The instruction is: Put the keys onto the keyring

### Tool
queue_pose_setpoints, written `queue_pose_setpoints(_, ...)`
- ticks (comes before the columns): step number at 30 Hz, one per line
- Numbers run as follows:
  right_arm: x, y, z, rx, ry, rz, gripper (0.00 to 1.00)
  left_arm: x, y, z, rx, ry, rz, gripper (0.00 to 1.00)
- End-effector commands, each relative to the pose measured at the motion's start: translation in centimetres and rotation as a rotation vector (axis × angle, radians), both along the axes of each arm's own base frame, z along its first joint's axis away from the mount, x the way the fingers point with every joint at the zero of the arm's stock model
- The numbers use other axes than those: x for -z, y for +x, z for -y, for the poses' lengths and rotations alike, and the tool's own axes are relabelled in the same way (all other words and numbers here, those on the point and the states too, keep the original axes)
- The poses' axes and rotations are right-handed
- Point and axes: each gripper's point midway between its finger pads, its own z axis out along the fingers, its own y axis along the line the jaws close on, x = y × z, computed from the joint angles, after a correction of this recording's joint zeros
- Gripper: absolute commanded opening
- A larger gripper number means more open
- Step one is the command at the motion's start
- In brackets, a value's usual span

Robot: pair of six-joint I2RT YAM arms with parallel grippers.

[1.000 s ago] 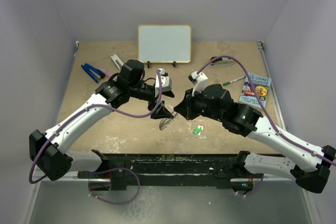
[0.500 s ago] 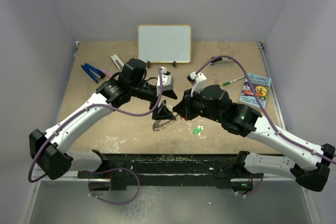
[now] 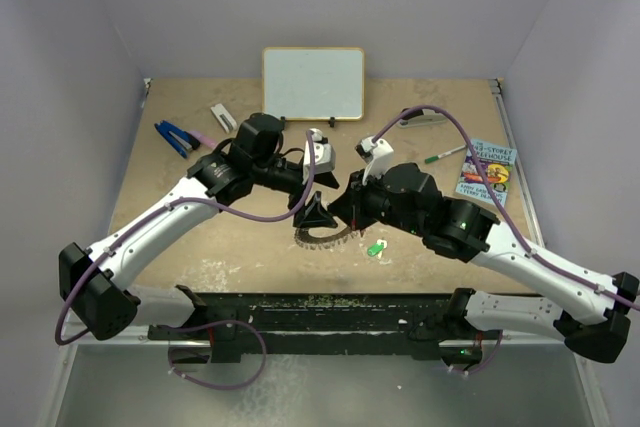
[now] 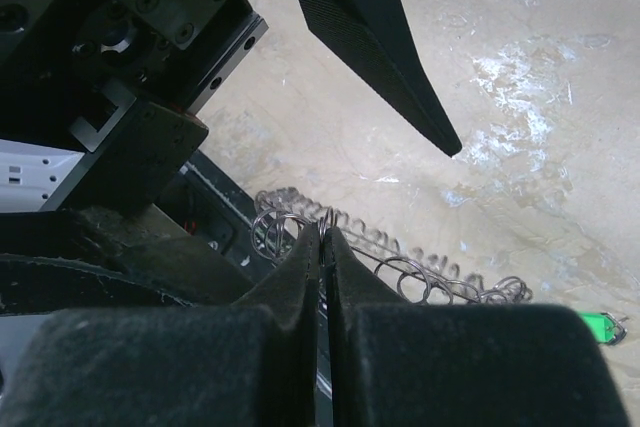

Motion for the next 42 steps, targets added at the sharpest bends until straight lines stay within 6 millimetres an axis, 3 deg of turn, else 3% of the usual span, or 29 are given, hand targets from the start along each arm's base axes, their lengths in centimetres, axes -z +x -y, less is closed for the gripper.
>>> queue_pose_setpoints(1, -4.4, 0.0, -0.3, 0.006, 0.112, 0.064, 0.0, -0.2, 0.3, 0.2, 0.001, -0.009, 0.043, 0.98)
queue_pose_setpoints(6, -4.6, -0.2, -0.2, 0.002, 0.119, 0.069, 0.0, -0.3, 0.3, -0.1, 0.001, -0.002, 0.064, 0.96)
queue_pose_setpoints(15, -5.0, -0.6, -0.3, -0.015, 0.133, 0.067, 0.0, -0.4, -1.2, -0.4, 0.071, -0.014, 0.065, 0.8)
queue_pose_setpoints(30, -5.6, -1.1, -0.5, -0.045, 0.149, 0.071, 0.0, -1.4, -2.5, -0.9, 0.15, -0.033, 0.095, 0.7)
queue_pose_setpoints(35, -5.5, -1.3, -0.5, -0.052, 0.146, 0.069, 0.0, -1.3, -2.5, -1.0, 0.153, -0.027, 0.108, 0.61)
queue_pose_setpoints(42, -5.6, -1.4, 0.2, -0.038, 0.147, 0.073, 0.0, -1.9, -2.4, -2.3, 0.15, 0.033, 0.197, 0.66)
